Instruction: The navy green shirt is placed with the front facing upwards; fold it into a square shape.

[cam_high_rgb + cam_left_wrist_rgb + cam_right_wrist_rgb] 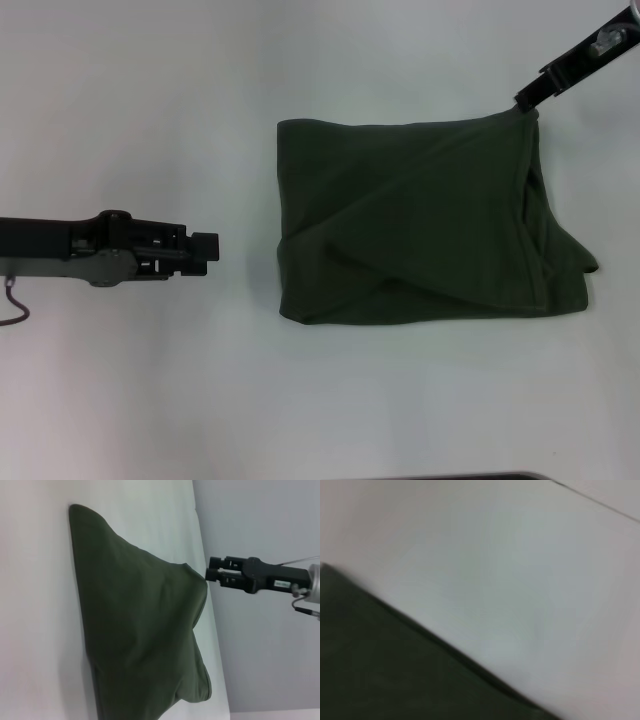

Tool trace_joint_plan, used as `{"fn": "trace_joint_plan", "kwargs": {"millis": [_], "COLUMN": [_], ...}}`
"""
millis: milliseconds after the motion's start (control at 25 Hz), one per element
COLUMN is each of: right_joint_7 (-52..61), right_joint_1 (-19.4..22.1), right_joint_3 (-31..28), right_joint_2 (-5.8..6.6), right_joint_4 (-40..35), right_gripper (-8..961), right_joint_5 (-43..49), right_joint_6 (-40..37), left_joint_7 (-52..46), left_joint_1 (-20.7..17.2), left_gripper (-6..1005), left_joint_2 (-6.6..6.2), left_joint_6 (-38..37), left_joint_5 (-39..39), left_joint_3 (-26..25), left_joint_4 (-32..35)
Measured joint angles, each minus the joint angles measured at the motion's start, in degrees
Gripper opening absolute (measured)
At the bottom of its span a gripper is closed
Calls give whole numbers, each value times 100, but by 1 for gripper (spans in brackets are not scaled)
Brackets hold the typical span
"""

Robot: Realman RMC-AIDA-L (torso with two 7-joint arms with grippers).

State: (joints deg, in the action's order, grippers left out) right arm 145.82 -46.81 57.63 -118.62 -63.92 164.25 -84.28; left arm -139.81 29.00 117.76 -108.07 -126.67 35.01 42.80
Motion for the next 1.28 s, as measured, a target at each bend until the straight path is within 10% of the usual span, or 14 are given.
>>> {"fn": "trace_joint_plan", "kwargs": {"millis": [440, 800, 1280], "right_joint_7": [-673, -662, -792], "right_joint_1": [240, 430, 627], "right_joint_3": [-603, -1249, -1347], "right_joint_2": [74, 367, 424], "right_joint_4": [147, 194, 688], "right_gripper": [622, 618, 617], "right_joint_5": [-1101, -1202, -1214], "right_joint_6": [-2019, -2927, -2784], "left_joint_7": [-20, -34, 736], "left_joint_1": [28, 119, 43], "left_gripper": [419, 421, 462], "left_joint_2": [-26, -48, 392], "left_joint_6": [5, 53, 839], "left_joint_5": [18, -24, -58], "left_joint_3": [-12, 204, 986], "left_joint_4": [0, 1, 238]}}
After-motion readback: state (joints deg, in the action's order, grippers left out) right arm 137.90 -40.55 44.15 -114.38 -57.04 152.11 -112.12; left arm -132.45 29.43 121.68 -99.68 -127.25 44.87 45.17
